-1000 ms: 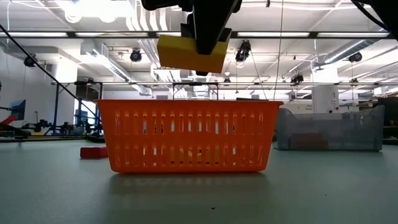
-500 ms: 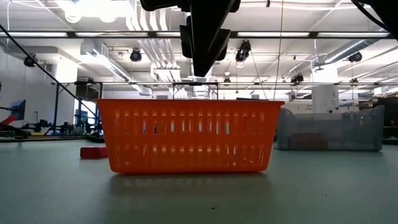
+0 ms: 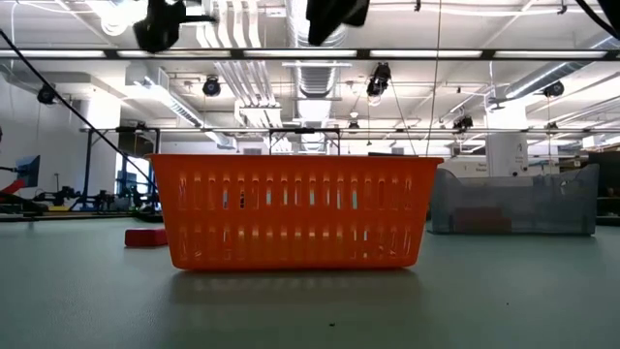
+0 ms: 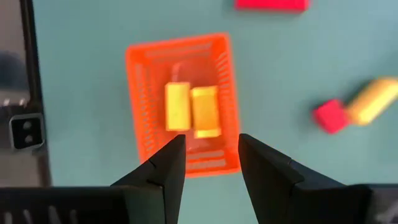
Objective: Sort & place blocks by color
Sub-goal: Put the red block into the black bin
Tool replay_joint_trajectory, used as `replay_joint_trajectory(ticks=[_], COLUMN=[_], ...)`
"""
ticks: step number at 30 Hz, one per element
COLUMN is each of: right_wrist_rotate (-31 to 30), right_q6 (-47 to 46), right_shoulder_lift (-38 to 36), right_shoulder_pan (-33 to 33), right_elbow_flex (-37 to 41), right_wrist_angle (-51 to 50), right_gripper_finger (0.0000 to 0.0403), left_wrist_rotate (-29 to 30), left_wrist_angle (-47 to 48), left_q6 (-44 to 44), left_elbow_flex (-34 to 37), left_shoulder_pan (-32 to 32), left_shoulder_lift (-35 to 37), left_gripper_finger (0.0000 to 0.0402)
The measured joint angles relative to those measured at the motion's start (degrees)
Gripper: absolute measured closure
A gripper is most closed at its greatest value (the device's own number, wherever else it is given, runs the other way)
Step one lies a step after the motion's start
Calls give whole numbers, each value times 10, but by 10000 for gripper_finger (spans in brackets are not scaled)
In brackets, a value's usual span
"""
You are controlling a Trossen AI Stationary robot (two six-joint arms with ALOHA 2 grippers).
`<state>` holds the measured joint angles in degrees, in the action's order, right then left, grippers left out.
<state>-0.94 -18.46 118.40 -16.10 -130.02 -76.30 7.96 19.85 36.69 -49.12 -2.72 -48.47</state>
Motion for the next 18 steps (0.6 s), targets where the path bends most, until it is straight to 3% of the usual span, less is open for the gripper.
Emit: replay_joint_trajectory(ticks=[9, 18], right_wrist_rotate=[-108, -142], right_q6=[1, 61], right_shoulder_lift=[-63, -122], right_shoulder_pan=[12, 37], right_elbow_flex=[0, 0], right_wrist_angle=[8, 21], right_gripper_finger=[266, 266], left_wrist_rotate=[-24, -69], left_wrist_angle=[131, 149], left_q6=[139, 255], left_elbow_flex=[0, 0], left_shoulder_pan=[-10, -47], left_shoulder_lift=[-101, -227], left_gripper_finger=[214, 214])
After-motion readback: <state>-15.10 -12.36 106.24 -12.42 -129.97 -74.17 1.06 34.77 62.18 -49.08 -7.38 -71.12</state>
